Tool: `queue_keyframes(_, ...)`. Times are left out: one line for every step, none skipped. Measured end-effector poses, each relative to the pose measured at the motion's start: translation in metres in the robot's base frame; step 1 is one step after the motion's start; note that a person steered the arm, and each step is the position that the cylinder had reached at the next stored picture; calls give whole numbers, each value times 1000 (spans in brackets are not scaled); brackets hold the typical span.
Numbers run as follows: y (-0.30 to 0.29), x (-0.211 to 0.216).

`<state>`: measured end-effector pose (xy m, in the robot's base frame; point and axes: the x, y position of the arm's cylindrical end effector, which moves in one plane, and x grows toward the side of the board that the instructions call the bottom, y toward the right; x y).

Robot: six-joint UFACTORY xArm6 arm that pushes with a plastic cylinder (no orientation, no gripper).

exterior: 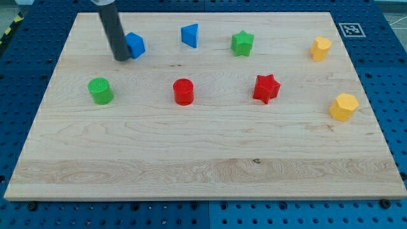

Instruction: Move blue cube closer to blue triangle

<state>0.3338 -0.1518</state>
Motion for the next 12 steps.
queue_keyframes(25, -9)
queue_keyframes(84, -14)
queue_keyframes(82, -10)
queue_keyframes(35, 4)
queue_keyframes(11, 29)
queue_keyframes(-25, 48)
queue_keyframes(-24, -19)
queue_keyframes(-24, -34)
queue_keyframes(-15, -40)
queue_keyframes(33, -43)
queue_keyframes(49, -43)
queue_keyframes(50, -43)
